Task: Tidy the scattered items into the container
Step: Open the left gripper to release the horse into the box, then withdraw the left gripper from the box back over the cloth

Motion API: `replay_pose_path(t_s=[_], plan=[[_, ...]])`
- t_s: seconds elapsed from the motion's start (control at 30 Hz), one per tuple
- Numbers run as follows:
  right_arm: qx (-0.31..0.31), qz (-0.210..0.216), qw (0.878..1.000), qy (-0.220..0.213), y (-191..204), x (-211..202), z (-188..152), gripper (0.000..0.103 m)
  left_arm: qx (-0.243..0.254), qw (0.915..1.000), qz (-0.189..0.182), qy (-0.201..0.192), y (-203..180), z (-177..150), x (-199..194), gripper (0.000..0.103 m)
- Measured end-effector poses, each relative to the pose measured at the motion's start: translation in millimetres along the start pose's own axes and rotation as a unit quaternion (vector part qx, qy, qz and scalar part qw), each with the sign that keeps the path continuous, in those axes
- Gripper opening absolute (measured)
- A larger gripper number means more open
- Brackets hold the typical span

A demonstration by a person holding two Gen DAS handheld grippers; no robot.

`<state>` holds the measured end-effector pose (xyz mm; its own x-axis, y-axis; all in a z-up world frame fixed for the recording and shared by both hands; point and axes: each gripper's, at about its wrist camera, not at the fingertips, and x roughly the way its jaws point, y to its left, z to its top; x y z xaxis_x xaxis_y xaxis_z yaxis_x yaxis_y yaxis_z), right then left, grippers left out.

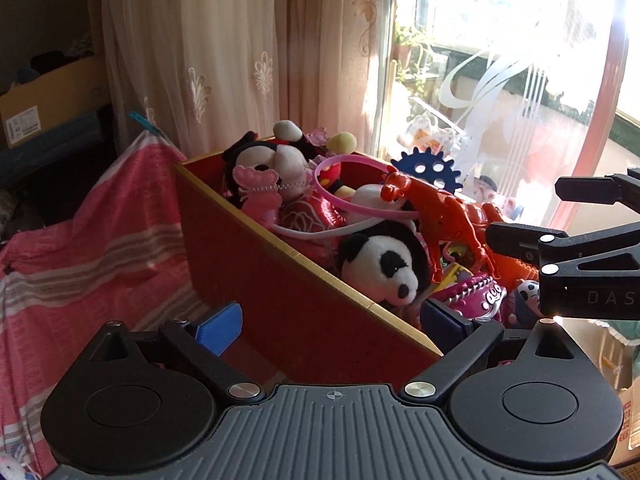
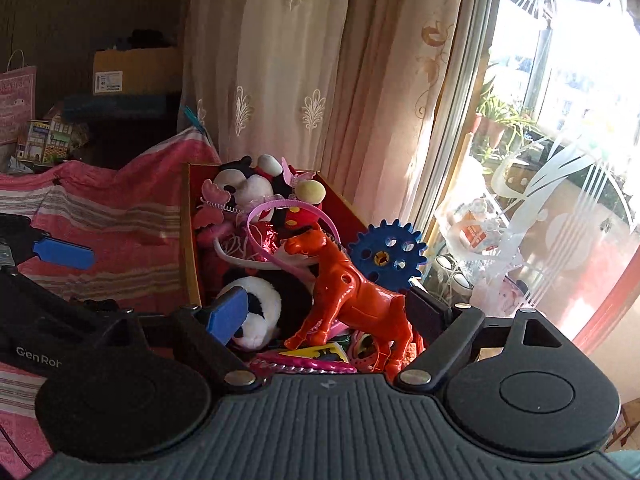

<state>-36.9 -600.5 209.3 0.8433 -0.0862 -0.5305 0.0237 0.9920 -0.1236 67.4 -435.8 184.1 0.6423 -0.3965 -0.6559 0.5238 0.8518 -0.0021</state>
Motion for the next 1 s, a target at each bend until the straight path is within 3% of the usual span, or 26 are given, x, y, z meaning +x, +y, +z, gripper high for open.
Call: replay_pose_path(t_s=[0.27, 0.4, 0.63, 1.0], plan=[[-0.058, 0.072, 0.996, 0.003, 84, -3, 2, 0.091, -0.060, 0.9960, 0.056, 0.036, 66, -62, -20, 0.101], [-0.071, 0.108, 0.991, 0.020, 128, 7, -3, 0.091, -0.107, 0.9886, 0.089, 0.059, 107, -94, -27, 0.101], [-0.083, 0.148, 0.984, 0.054, 193, 21, -19, 0.091, -0.143, 0.9767, 0.137, 0.081, 163, -136, -48, 0.101], [-0.105, 0.174, 0.976, 0.084, 253, 36, -31, 0.091, -0.170, 0.9664, 0.160, 0.107, 211, -177, -54, 0.101]])
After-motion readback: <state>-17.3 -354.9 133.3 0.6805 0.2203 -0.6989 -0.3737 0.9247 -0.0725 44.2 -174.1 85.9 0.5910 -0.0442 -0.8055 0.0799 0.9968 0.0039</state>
